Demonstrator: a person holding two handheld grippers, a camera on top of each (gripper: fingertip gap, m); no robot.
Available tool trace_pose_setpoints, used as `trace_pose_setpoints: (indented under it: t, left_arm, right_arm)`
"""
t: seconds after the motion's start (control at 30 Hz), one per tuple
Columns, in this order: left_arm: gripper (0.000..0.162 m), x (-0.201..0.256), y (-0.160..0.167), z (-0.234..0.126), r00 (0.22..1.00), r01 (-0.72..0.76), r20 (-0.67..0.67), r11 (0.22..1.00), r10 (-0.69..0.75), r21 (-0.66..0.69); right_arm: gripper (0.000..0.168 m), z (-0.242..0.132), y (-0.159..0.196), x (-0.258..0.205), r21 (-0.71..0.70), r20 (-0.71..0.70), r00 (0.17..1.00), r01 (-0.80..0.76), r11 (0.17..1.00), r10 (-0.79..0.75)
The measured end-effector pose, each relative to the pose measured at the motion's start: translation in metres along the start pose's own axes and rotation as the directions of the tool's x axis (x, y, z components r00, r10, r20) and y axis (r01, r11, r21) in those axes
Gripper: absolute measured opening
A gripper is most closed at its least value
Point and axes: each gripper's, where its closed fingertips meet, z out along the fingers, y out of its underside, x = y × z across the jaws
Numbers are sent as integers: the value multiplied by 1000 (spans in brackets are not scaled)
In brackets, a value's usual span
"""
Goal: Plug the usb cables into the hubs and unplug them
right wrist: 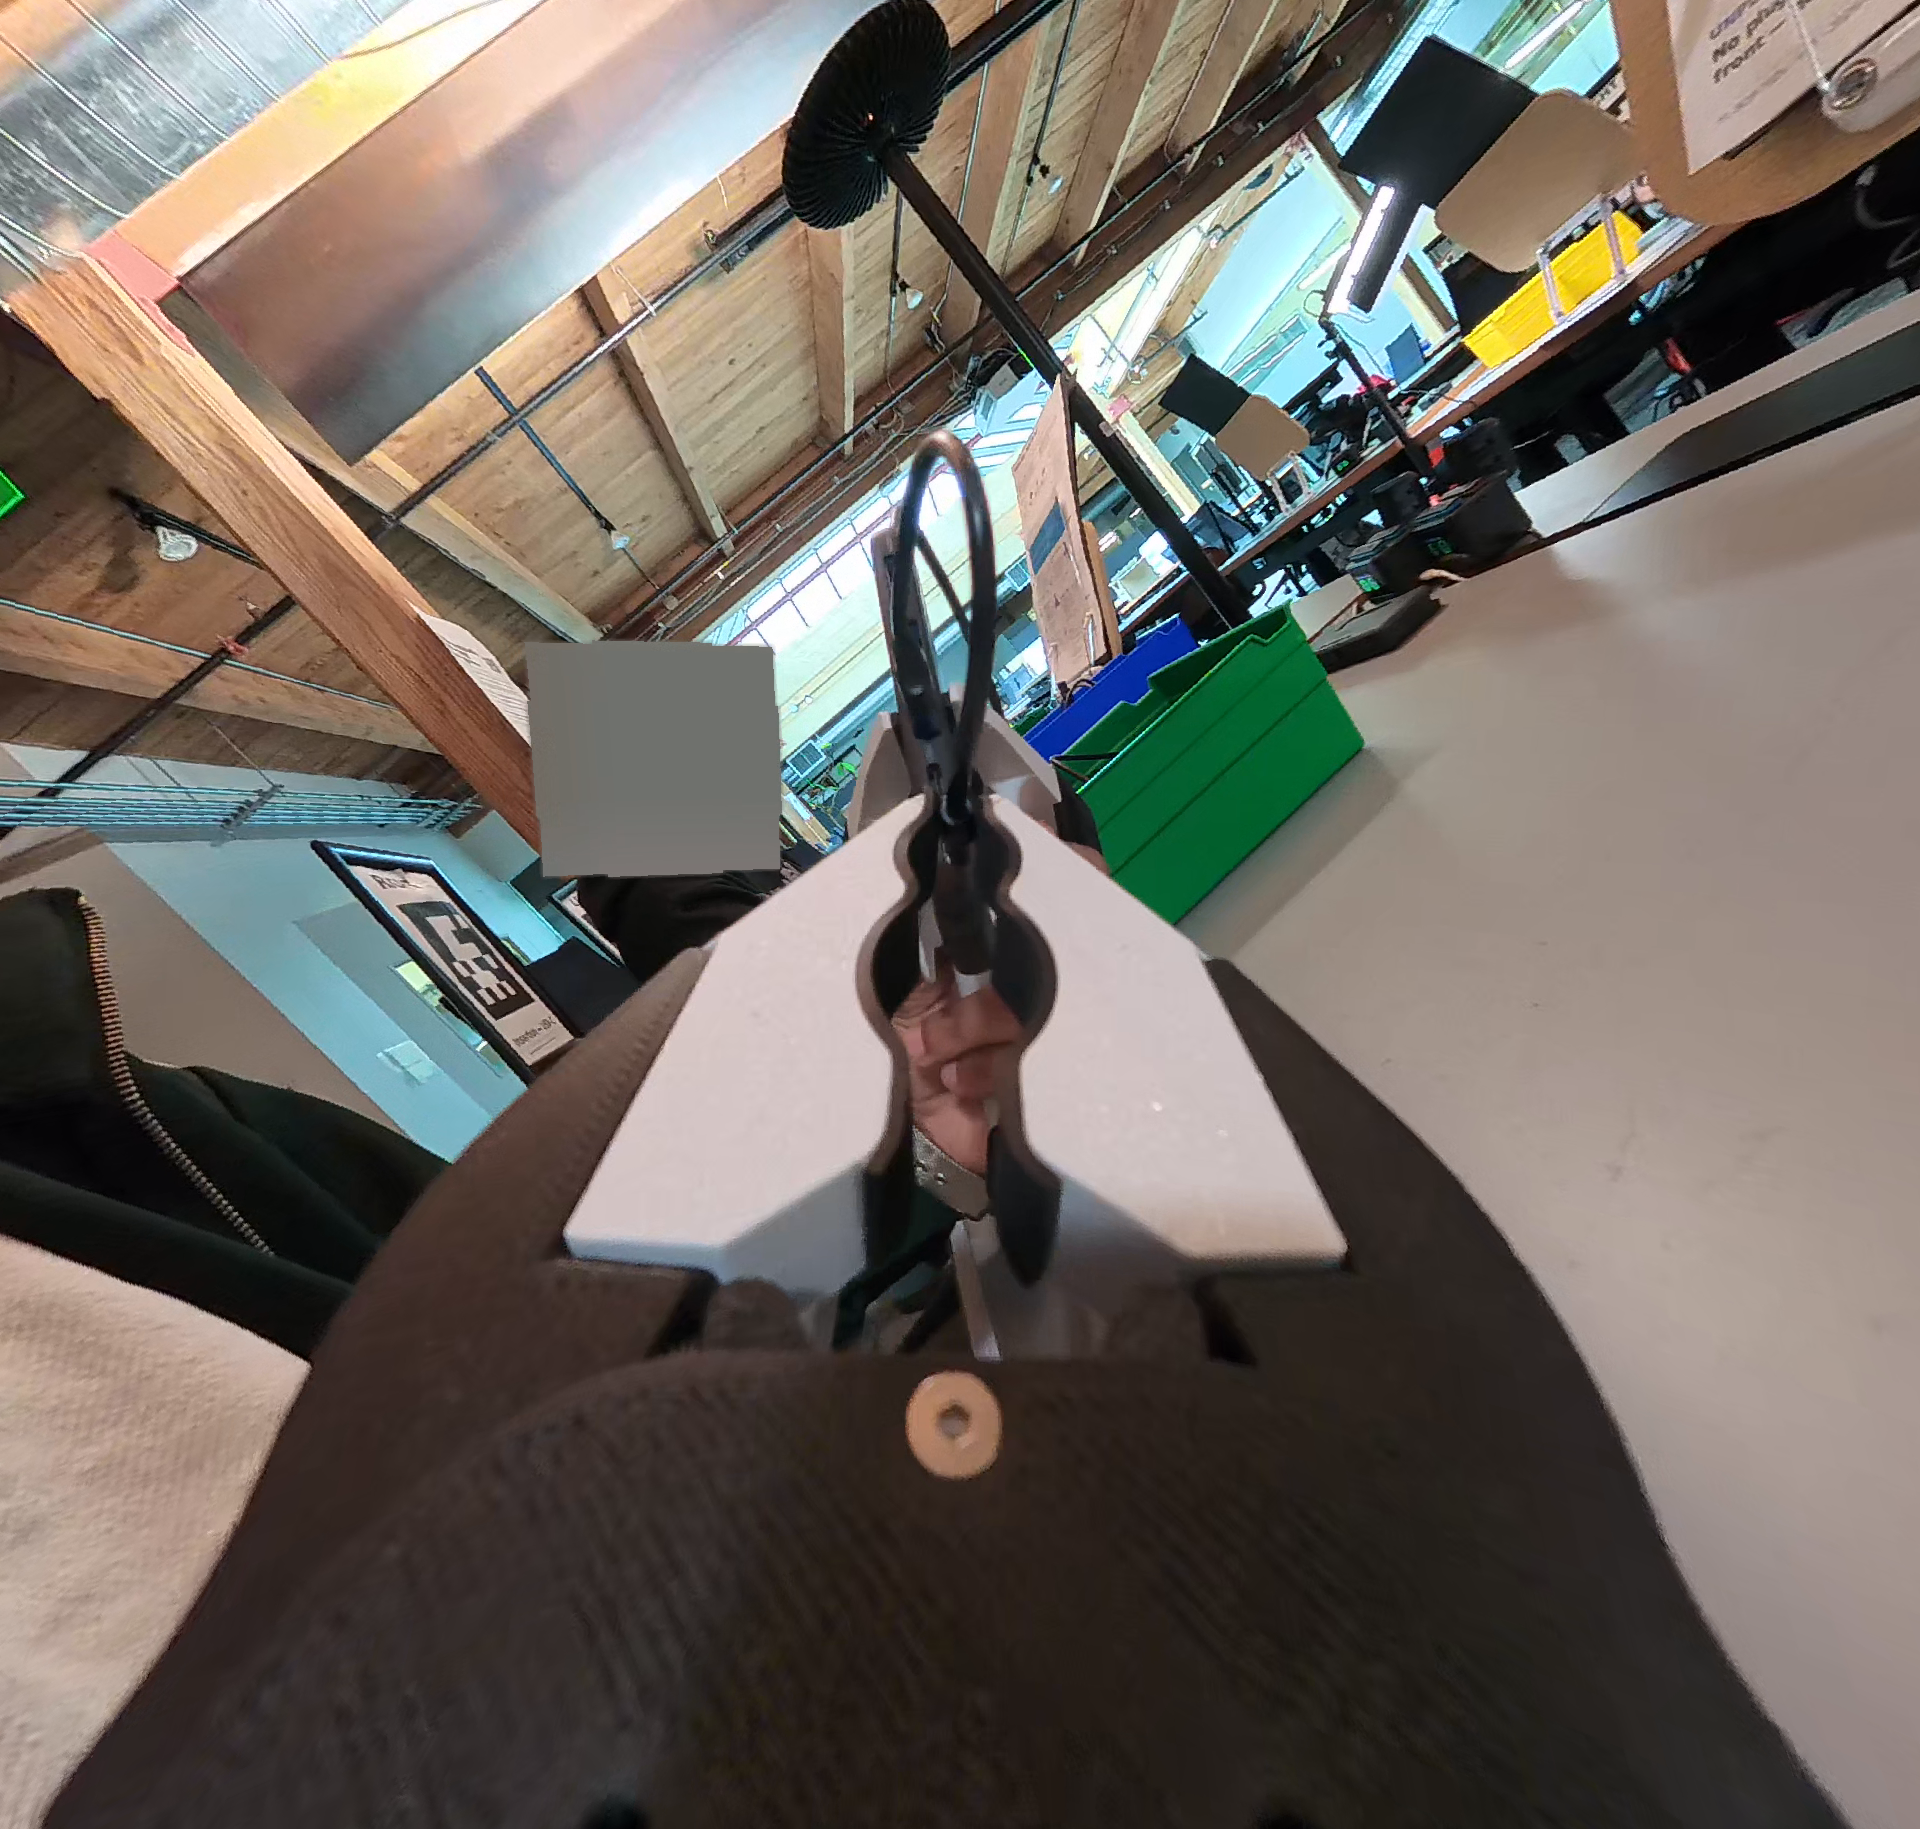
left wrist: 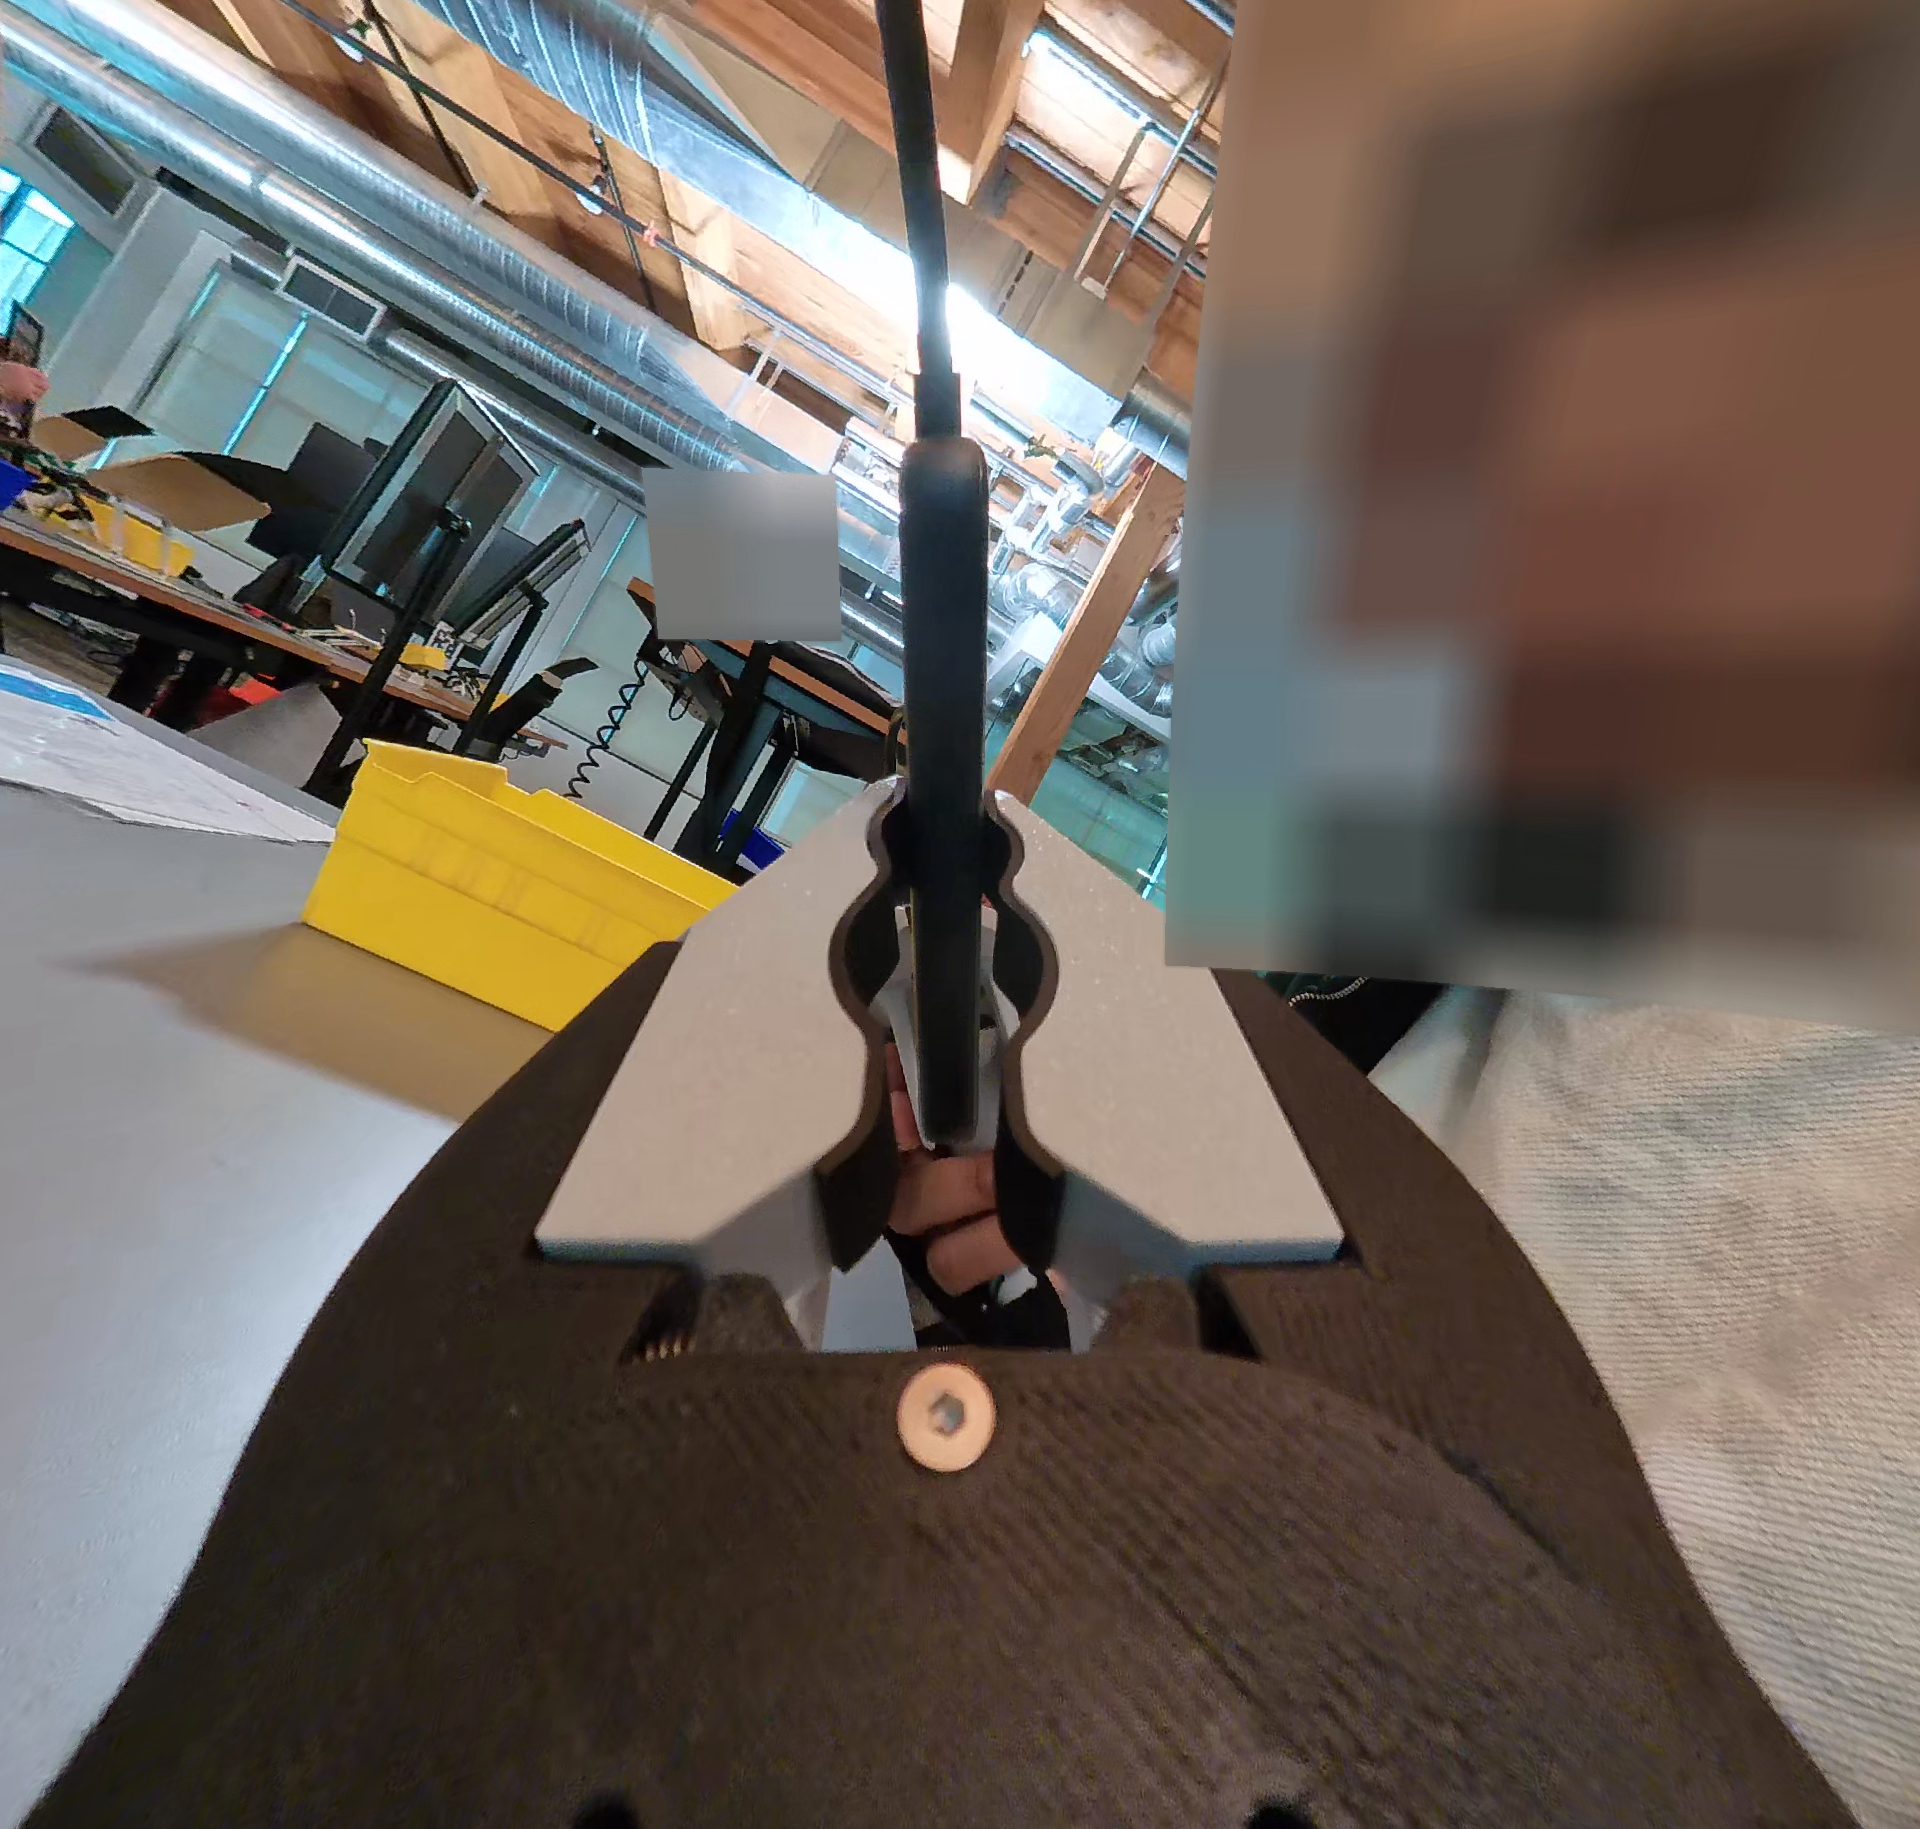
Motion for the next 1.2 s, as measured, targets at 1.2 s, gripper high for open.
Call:
trace_pose_setpoints:
  t: [1.2]
  left_arm:
    - [8, -10, 25, -6, 998, -10, 53, 978, 21, -209]
  right_arm:
    - [5, -14, 26, 15, -366, 13, 993, 117, 923, -121]
